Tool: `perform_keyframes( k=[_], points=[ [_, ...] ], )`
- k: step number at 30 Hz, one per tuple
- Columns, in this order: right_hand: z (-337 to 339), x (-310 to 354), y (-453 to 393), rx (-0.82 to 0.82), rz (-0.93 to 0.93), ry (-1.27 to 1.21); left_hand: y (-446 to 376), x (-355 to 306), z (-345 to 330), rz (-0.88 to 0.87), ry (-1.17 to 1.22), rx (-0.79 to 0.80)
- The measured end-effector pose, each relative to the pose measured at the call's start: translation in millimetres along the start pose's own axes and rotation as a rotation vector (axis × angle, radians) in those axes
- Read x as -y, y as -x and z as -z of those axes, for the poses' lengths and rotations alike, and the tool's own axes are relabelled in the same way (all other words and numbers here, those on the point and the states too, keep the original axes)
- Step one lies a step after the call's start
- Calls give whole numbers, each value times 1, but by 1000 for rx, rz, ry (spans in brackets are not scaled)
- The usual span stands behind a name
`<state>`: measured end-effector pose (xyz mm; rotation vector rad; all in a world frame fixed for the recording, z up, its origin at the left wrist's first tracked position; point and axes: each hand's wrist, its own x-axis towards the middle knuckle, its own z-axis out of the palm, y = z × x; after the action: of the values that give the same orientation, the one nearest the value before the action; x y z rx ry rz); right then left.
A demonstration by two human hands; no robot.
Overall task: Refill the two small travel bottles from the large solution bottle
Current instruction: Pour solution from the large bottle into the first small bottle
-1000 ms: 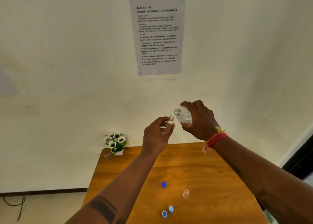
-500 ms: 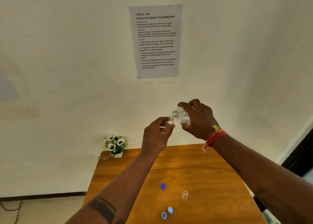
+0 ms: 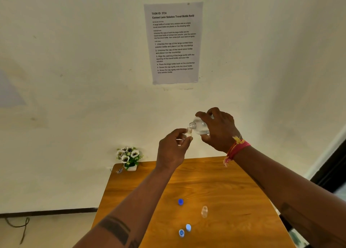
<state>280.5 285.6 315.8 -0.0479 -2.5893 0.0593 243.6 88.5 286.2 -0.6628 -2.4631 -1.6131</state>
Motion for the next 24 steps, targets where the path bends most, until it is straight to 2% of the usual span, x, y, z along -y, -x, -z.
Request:
perform_keyframes(
  k=[24],
  points=[
    [5, -5, -12, -57, 42, 75, -9, -9, -1, -20, -51, -12]
  ],
)
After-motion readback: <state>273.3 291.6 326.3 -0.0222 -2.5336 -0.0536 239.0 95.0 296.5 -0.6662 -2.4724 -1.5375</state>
